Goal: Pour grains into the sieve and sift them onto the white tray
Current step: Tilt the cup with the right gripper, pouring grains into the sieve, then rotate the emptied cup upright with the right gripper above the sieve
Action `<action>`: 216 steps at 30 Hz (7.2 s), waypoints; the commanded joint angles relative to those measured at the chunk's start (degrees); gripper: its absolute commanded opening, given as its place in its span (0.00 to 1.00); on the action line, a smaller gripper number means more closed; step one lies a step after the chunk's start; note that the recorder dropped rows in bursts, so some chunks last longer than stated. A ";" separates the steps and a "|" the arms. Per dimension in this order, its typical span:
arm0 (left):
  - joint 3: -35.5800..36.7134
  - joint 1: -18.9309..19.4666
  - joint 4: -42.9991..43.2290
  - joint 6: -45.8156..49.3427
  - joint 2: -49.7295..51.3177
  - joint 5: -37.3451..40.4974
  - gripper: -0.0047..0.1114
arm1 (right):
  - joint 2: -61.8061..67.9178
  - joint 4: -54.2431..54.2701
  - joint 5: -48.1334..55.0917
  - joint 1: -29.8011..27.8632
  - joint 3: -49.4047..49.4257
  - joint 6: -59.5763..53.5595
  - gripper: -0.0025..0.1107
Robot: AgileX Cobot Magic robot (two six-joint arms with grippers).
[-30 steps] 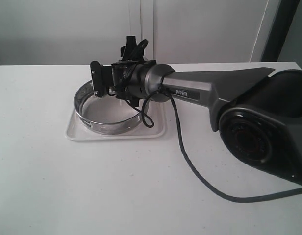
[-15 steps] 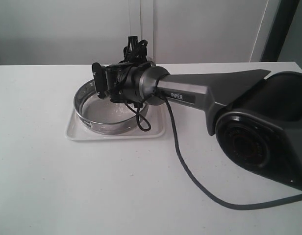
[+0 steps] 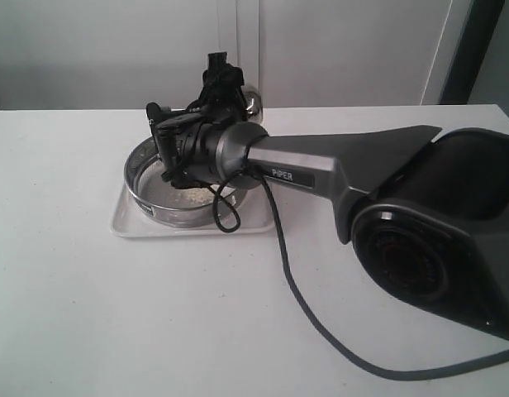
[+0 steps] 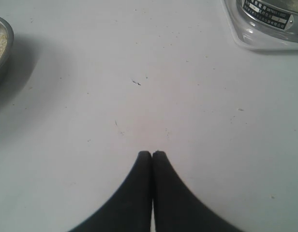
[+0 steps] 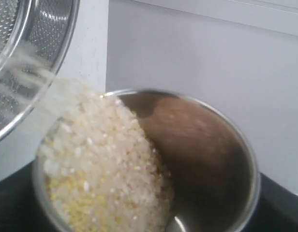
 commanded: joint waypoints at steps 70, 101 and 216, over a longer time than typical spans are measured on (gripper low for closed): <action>0.56 0.06 -0.35 -0.48 -0.24 0.12 0.04 | 3.42 -15.90 7.58 3.91 0.81 -11.79 0.02; 0.56 0.06 -0.35 -0.48 -0.24 0.12 0.04 | 3.76 -15.90 6.81 4.64 -0.27 -22.59 0.02; 0.56 0.06 -0.35 -0.48 -0.24 0.12 0.04 | 0.56 -6.54 7.44 8.50 -0.27 -3.47 0.02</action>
